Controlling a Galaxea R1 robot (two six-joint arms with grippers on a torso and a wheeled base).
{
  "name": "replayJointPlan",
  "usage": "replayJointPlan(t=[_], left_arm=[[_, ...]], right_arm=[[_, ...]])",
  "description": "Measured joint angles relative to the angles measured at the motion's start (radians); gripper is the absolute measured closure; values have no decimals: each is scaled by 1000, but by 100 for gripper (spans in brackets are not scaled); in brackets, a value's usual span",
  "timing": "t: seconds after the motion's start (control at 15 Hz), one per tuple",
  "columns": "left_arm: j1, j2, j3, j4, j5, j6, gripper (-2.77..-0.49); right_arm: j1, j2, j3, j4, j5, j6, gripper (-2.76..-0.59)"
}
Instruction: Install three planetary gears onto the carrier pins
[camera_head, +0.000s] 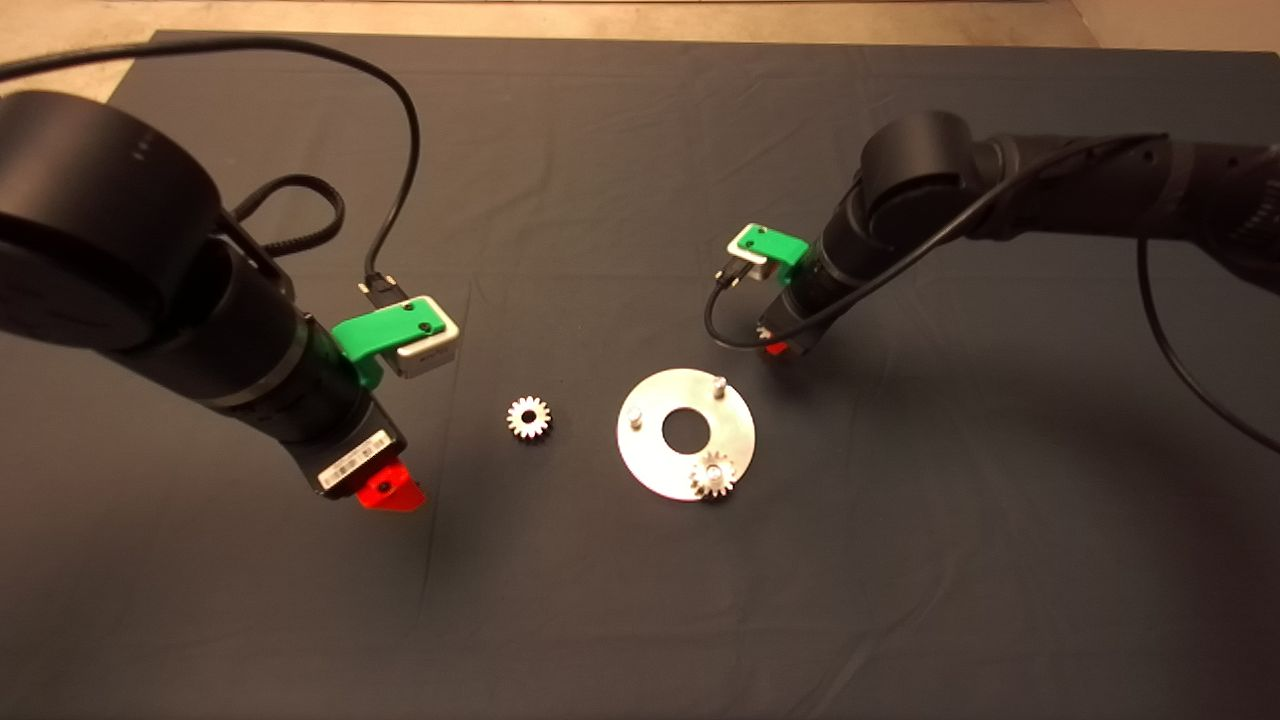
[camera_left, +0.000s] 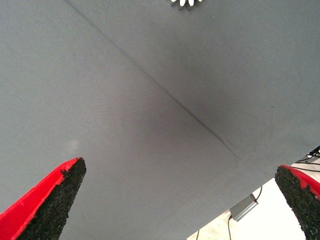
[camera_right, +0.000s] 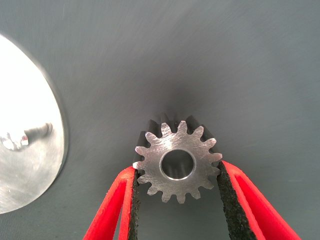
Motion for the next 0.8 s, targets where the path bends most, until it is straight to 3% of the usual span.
replayJointPlan(t=[0.13,0.6,0.8], left_arm=[[0,0,0,0,0,0,-277],[0,6,-6,0,0,0,-277],[0,9,-7,0,0,0,-277]], right_arm=[[17,0,0,0,1,0,-95],[22,6,4,22,0,0,-89],[33,6,24,55,3,4,-89]])
